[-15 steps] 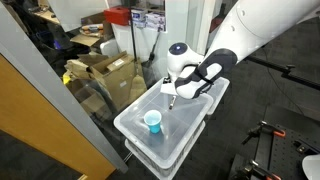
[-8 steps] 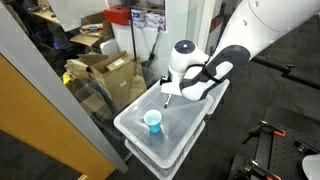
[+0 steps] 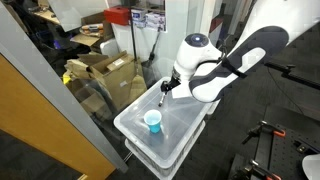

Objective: Take the marker out of the cup and put it on the table

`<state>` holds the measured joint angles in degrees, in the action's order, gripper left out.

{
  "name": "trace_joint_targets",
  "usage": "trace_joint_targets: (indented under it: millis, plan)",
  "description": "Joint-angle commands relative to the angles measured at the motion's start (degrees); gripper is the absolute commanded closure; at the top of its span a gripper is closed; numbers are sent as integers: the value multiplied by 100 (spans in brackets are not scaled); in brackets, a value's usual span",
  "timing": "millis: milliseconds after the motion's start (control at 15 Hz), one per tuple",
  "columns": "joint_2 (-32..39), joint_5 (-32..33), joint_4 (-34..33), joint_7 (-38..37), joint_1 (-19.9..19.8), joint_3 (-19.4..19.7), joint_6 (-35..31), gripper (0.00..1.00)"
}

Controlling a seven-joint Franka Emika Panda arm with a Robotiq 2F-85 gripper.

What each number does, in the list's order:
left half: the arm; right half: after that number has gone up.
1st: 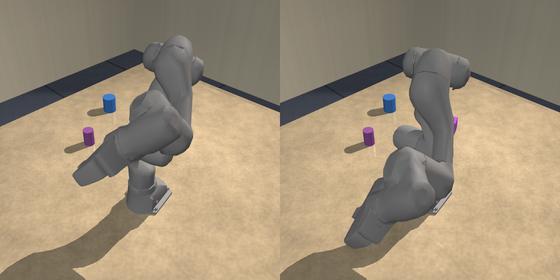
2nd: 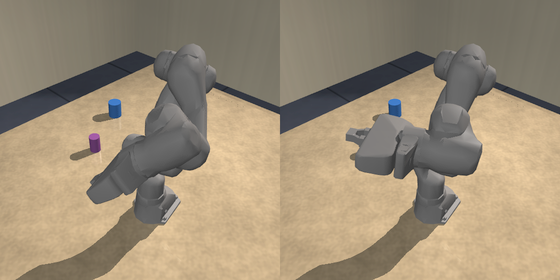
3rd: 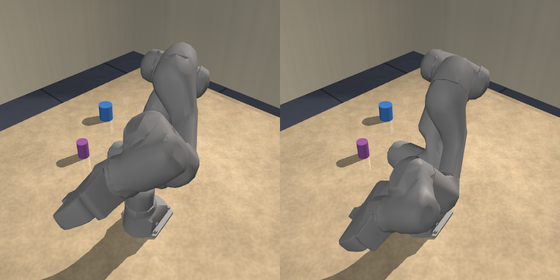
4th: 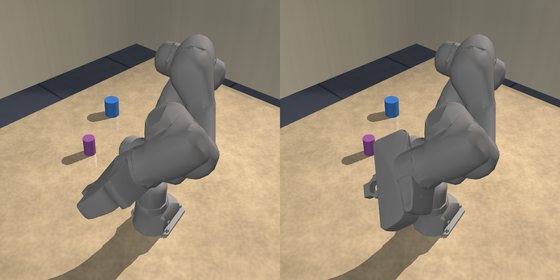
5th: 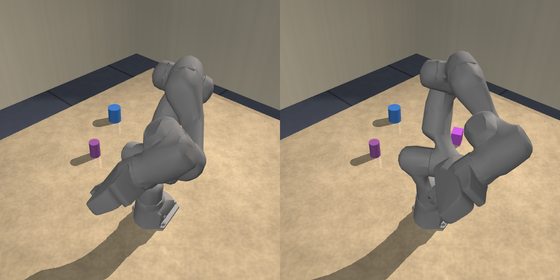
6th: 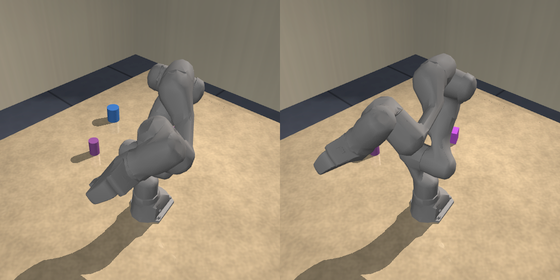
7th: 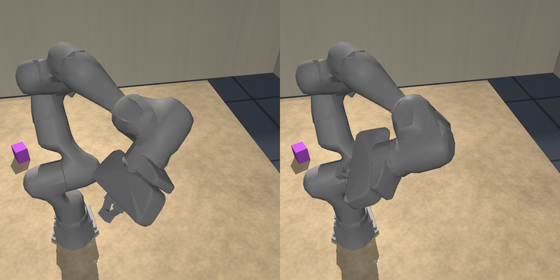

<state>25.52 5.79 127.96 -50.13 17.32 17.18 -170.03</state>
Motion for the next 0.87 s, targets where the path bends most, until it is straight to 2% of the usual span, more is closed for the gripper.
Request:
trace_joint_targets:
  millis: [0, 133, 267, 333, 400, 800]
  plan:
    - [-901, -402, 639, 1480, -852, -1054, 199, 0]
    - [-1170, -923, 770, 2353, -1356, -1719, 502, 0]
    - [-1346, -1374, 790, 2909, -1496, -1895, 861, 0]
    - [-1431, -1503, 776, 3073, -1529, -1924, 1042, 0]
    - [-1080, -1302, 608, 2718, -1288, -1703, 709, 0]
    - [-1071, -1342, 610, 2793, -1303, -1702, 762, 0]
